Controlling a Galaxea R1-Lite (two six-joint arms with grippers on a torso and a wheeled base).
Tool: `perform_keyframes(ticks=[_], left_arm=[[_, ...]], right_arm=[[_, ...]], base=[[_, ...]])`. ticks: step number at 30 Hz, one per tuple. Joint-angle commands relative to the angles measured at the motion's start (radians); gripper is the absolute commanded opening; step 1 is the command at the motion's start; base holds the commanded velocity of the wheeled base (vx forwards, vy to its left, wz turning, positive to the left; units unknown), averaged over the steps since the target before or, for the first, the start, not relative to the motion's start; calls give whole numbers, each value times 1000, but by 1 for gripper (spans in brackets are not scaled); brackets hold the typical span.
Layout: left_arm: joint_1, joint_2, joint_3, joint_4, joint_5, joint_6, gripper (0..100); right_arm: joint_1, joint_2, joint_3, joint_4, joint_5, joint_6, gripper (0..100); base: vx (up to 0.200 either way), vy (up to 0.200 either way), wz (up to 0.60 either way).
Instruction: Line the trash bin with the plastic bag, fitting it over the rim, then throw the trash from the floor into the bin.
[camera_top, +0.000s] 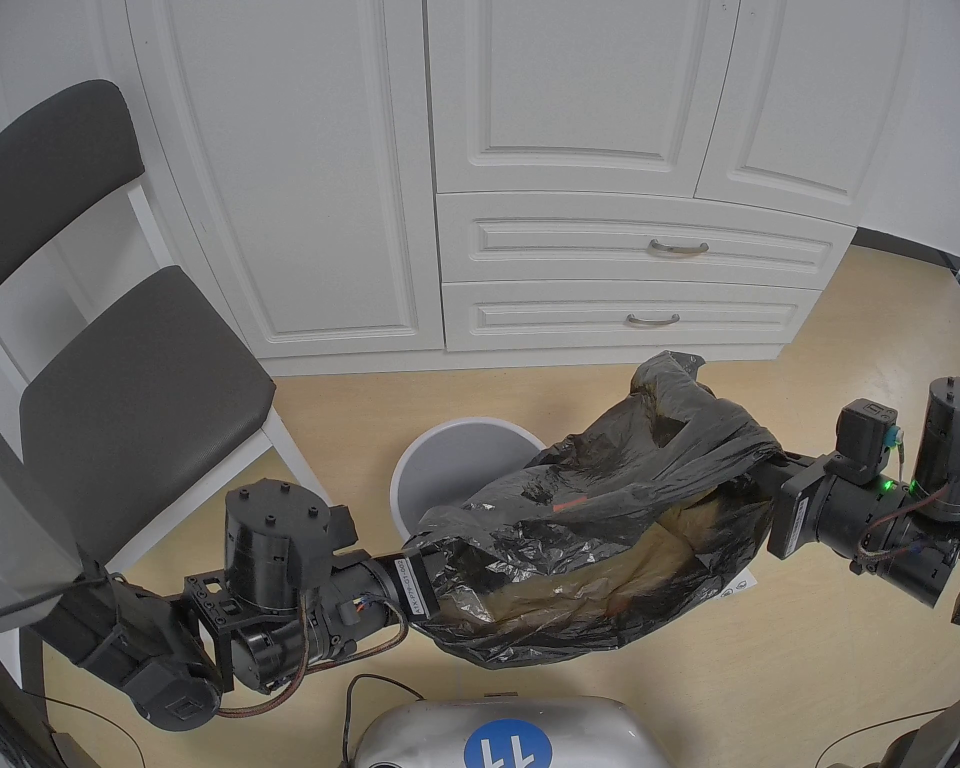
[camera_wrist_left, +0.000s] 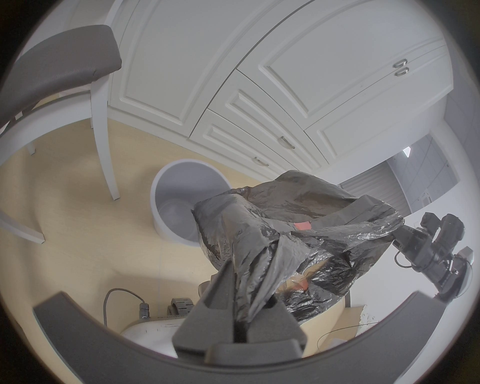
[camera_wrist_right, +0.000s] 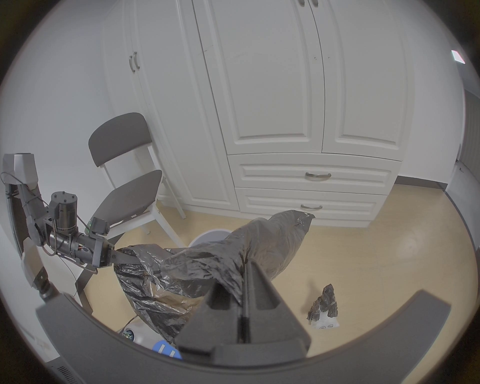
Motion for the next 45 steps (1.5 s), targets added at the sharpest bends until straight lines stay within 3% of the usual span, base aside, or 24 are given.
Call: perform_keyframes(ticks=[1,11,14,37,45], left_arm=[[15,49,-10,-1,1,0,0],[21,29,-8,-2,1,1,0],[21,19,-5,-5,1,1,0],[16,-11,-1,-5,4,6,0],[16,-11,-5,-5,5,4,0]], right_arm=[[3,46,1,-5,0,0,0],[42,28,0,-9,7,-52,0],[66,0,27,-14,70,-52,0],[54,-1,-2,0,93,-40,0],[40,-4,35,-3,133,-51,0]], base=[[0,0,0],[0,0,0],[0,0,0],[0,0,0],[0,0,0]])
